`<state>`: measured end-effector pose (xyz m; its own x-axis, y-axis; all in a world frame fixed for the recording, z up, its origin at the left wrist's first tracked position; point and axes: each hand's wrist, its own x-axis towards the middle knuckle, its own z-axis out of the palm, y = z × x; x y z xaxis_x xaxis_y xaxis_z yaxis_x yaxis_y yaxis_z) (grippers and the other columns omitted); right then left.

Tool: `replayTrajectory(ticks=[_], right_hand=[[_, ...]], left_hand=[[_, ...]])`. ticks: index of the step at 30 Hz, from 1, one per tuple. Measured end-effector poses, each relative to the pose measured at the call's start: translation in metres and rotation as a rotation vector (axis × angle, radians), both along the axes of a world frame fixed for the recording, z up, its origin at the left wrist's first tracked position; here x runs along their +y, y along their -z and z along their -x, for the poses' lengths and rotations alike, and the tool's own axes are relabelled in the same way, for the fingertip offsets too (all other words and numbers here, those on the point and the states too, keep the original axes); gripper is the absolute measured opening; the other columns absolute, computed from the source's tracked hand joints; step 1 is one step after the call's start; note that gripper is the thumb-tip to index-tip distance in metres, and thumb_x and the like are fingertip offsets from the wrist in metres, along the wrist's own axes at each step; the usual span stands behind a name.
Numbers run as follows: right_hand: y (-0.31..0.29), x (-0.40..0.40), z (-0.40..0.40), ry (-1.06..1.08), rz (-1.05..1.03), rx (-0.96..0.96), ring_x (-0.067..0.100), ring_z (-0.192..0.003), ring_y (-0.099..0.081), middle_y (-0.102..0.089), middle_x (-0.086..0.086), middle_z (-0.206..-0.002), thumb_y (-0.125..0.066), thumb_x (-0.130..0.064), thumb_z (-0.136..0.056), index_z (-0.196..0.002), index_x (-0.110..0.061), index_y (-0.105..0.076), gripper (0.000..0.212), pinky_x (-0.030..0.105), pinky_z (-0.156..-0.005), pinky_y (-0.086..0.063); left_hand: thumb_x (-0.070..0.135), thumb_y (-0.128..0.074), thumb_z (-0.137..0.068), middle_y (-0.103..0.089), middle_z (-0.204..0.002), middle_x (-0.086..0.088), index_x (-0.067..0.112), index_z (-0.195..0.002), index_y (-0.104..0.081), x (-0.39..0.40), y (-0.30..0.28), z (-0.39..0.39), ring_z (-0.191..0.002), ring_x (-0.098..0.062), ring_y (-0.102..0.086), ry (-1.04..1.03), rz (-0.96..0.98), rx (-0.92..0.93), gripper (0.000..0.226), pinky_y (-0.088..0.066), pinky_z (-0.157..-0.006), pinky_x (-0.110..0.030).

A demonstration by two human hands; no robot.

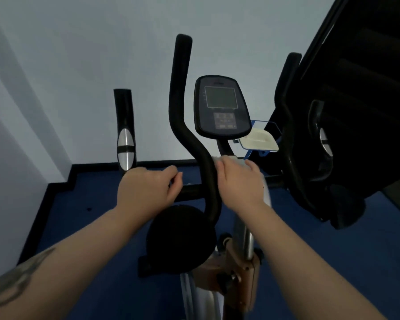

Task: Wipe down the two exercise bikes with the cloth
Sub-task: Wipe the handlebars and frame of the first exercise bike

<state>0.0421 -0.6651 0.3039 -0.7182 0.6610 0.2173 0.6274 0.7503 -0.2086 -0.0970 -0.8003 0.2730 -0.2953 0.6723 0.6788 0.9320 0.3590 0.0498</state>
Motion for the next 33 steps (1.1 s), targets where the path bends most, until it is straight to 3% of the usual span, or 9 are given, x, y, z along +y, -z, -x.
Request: replayTrajectory(ticks=[5,8,11,16,22,24,26,29,33], right_hand=[[0.015,-0.017,-0.015,0.051,0.01,0.247,0.015,-0.079,-0.061,-0.062,-0.007,-0.073,-0.025,-0.032,-0.102,-0.097,-0.023,-0.058,0.034,0.034,-0.115,-0.017],[0.013,-0.012,-0.009,0.061,0.011,0.198,0.015,-0.074,-0.061,-0.059,-0.007,-0.067,-0.021,-0.034,-0.102,-0.089,-0.023,-0.055,0.037,0.032,-0.115,-0.016],[0.007,-0.006,0.0,0.03,0.032,0.126,0.019,-0.076,-0.06,-0.062,-0.005,-0.073,-0.026,-0.029,-0.104,-0.086,-0.02,-0.058,0.037,0.033,-0.099,-0.035],[-0.004,-0.005,-0.025,-0.126,0.227,0.347,0.009,-0.088,-0.058,-0.062,-0.015,-0.088,-0.042,-0.031,-0.103,-0.109,-0.027,-0.065,0.025,0.027,-0.075,-0.039],[-0.027,-0.019,-0.019,-0.21,0.454,0.522,-0.004,-0.096,-0.059,-0.064,-0.02,-0.103,-0.053,-0.058,-0.089,-0.118,-0.051,-0.056,0.03,0.027,-0.079,-0.05],[-0.03,-0.024,-0.003,-0.225,0.441,0.512,-0.005,-0.092,-0.055,-0.055,-0.018,-0.105,-0.059,-0.052,-0.088,-0.112,-0.045,-0.053,0.026,0.023,-0.072,-0.047],[-0.03,-0.029,0.009,-0.238,0.325,0.456,-0.003,-0.087,-0.051,-0.044,-0.016,-0.105,-0.06,-0.05,-0.088,-0.102,-0.039,-0.052,0.019,0.022,-0.065,-0.043],[-0.028,-0.033,0.013,-0.306,0.168,0.285,0.004,-0.079,-0.051,-0.039,-0.012,-0.102,-0.054,-0.055,-0.091,-0.095,-0.034,-0.056,0.022,0.024,-0.062,-0.042],[-0.03,-0.03,0.008,-0.392,0.061,0.123,0.009,-0.083,-0.052,-0.042,-0.009,-0.105,-0.047,-0.051,-0.096,-0.105,-0.03,-0.062,0.027,0.026,-0.067,-0.039]], left_hand=[[0.03,-0.047,-0.088,-0.037,-0.036,0.001,0.017,-0.052,-0.05,-0.002,-0.002,-0.001,-0.03,-0.021,-0.029,-0.012,0.027,-0.002,0.039,-0.005,-0.048,-0.021],[0.029,-0.048,-0.088,-0.037,-0.036,0.001,0.017,-0.052,-0.049,0.0,0.0,0.001,-0.03,-0.022,-0.03,-0.023,0.015,0.019,0.038,-0.009,-0.049,-0.022],[0.028,-0.051,-0.088,-0.038,-0.036,0.001,0.017,-0.052,-0.051,0.0,-0.001,0.0,-0.031,-0.023,-0.03,-0.026,0.006,-0.007,0.037,-0.012,-0.049,-0.022],[0.029,-0.049,-0.087,-0.038,-0.036,0.002,0.017,-0.052,-0.051,-0.002,-0.005,-0.002,-0.031,-0.022,-0.032,-0.032,0.017,-0.009,0.038,-0.012,-0.049,-0.022],[0.029,-0.047,-0.091,-0.045,-0.04,0.003,0.016,-0.057,-0.055,0.0,0.0,-0.003,-0.036,-0.02,-0.039,-0.069,-0.092,-0.066,0.038,-0.039,-0.06,-0.027],[0.028,-0.045,-0.094,-0.053,-0.048,0.004,0.015,-0.064,-0.061,-0.002,0.001,-0.003,-0.045,-0.017,-0.048,-0.067,-0.142,-0.14,0.037,-0.048,-0.089,-0.035],[0.026,-0.042,-0.096,-0.064,-0.065,0.006,0.016,-0.071,-0.066,-0.006,0.0,-0.001,-0.065,-0.011,-0.059,-0.076,-0.233,-0.258,0.036,-0.03,-0.113,-0.038],[0.025,-0.038,-0.098,-0.07,-0.085,0.007,0.014,-0.084,-0.07,-0.016,0.003,0.004,-0.1,-0.01,-0.063,-0.015,-0.28,-0.365,0.037,-0.021,-0.118,-0.042],[0.023,-0.036,-0.101,-0.071,-0.104,0.001,0.011,-0.094,-0.069,-0.028,0.009,0.006,-0.118,-0.015,-0.057,0.072,-0.22,-0.388,0.036,-0.018,-0.118,-0.031]])
